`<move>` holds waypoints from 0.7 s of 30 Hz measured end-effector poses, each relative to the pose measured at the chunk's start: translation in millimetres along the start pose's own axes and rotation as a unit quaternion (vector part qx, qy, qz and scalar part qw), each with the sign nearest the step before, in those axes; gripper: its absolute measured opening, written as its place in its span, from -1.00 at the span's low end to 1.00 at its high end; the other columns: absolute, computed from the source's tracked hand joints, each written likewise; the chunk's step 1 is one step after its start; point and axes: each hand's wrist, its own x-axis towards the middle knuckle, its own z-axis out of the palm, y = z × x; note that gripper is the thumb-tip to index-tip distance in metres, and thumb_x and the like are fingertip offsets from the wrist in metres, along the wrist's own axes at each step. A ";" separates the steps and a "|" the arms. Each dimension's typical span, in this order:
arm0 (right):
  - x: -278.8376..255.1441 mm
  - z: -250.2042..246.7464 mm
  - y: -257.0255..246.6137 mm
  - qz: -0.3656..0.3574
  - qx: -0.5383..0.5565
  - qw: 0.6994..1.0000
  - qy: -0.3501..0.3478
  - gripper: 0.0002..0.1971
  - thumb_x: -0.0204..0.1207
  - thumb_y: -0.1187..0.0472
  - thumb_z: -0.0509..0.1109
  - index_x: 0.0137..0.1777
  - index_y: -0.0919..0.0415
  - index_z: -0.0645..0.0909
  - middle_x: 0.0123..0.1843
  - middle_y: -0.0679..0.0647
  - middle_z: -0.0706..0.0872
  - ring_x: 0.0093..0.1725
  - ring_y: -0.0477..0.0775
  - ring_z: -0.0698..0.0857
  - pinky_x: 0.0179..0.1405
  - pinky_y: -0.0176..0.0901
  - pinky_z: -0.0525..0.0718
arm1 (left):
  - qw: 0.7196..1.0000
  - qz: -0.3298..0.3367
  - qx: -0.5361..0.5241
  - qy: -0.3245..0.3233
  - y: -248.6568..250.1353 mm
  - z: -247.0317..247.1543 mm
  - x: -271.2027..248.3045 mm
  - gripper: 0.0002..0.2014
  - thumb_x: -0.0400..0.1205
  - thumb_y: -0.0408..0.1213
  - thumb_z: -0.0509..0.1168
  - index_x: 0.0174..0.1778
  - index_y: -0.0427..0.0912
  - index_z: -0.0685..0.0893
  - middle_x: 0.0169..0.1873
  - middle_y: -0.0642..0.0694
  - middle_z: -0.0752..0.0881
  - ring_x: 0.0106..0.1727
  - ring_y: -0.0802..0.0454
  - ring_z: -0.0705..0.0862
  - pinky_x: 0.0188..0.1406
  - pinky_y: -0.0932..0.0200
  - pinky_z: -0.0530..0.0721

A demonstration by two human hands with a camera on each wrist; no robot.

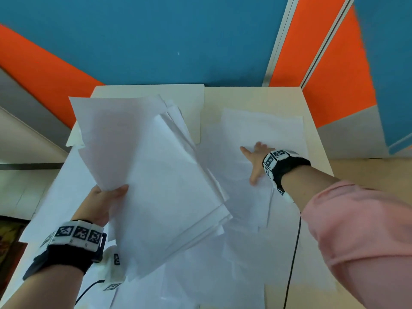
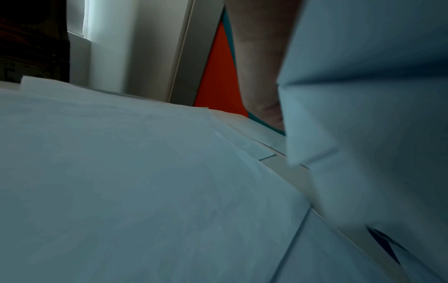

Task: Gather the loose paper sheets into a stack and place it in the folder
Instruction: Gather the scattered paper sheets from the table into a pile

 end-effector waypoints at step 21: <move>-36.5 -25.5 -7.2 0.009 0.182 0.924 0.337 -0.65 0.45 0.52 0.19 0.17 0.29 0.63 0.00 0.36 0.75 -0.01 0.34 0.72 -0.16 -0.08 0.58 | 0.999 -0.002 -0.031 -0.015 -7.2 -13.5 -15.5 -0.85 0.57 -0.54 0.23 -0.07 -0.30 0.68 -0.33 -0.07 0.83 -0.31 0.03 0.81 -0.29 0.13 0.79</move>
